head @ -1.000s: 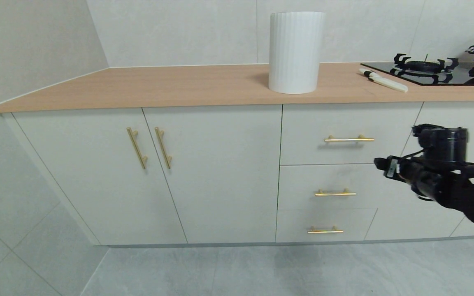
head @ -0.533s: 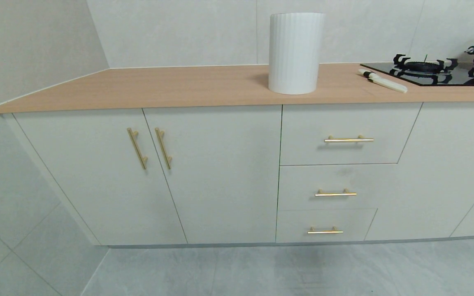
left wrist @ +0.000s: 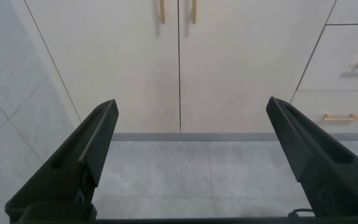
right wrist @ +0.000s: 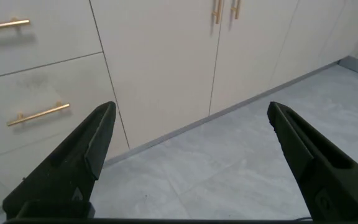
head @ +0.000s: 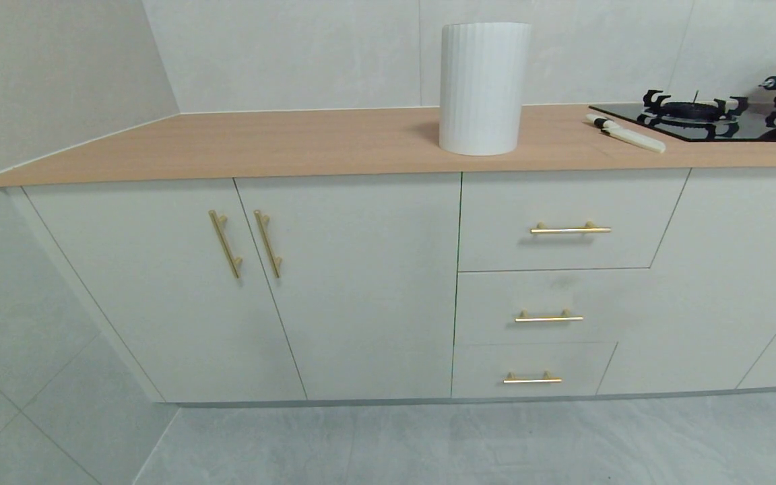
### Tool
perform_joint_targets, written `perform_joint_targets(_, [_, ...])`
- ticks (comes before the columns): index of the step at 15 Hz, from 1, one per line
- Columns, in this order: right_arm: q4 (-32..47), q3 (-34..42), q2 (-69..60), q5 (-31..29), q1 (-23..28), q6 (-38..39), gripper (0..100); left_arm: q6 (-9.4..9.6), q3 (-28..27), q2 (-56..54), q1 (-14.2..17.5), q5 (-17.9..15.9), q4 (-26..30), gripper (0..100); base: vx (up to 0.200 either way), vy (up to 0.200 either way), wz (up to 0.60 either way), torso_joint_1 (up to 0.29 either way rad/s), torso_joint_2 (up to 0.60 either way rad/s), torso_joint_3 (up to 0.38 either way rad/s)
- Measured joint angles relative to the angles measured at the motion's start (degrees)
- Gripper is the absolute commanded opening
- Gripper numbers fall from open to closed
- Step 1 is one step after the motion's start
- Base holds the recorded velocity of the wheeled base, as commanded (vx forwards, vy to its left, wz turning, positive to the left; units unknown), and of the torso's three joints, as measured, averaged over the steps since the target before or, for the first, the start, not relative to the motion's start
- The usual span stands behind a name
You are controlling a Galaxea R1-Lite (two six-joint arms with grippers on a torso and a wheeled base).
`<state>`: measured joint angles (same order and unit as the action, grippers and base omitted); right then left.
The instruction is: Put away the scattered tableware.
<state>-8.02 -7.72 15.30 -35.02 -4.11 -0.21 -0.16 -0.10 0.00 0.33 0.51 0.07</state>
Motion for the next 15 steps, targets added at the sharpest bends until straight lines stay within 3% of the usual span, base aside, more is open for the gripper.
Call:
perform_joint_targets(5, [4.0,5.9,-13.2,3.4,3.8,-0.3,100,0.0,0.0,0.0,0.0,0.0,0.0,100,0.0,0.0,0.0,0.0,0.0,0.0])
perform_joint_targets(13, [7.7,7.7,-15.4,34.5,4.1,-0.2,100,0.0,0.0,0.0,0.0,0.0,0.0,100,0.0,0.0,0.0,0.0,0.0,0.0])
perform_joint_targets(15, [7.7,7.7,-15.4,35.3,4.1,-1.2,100,0.0,0.0,0.0,0.0,0.0,0.0,100,0.0,0.0,0.0,0.0,0.0,0.0])
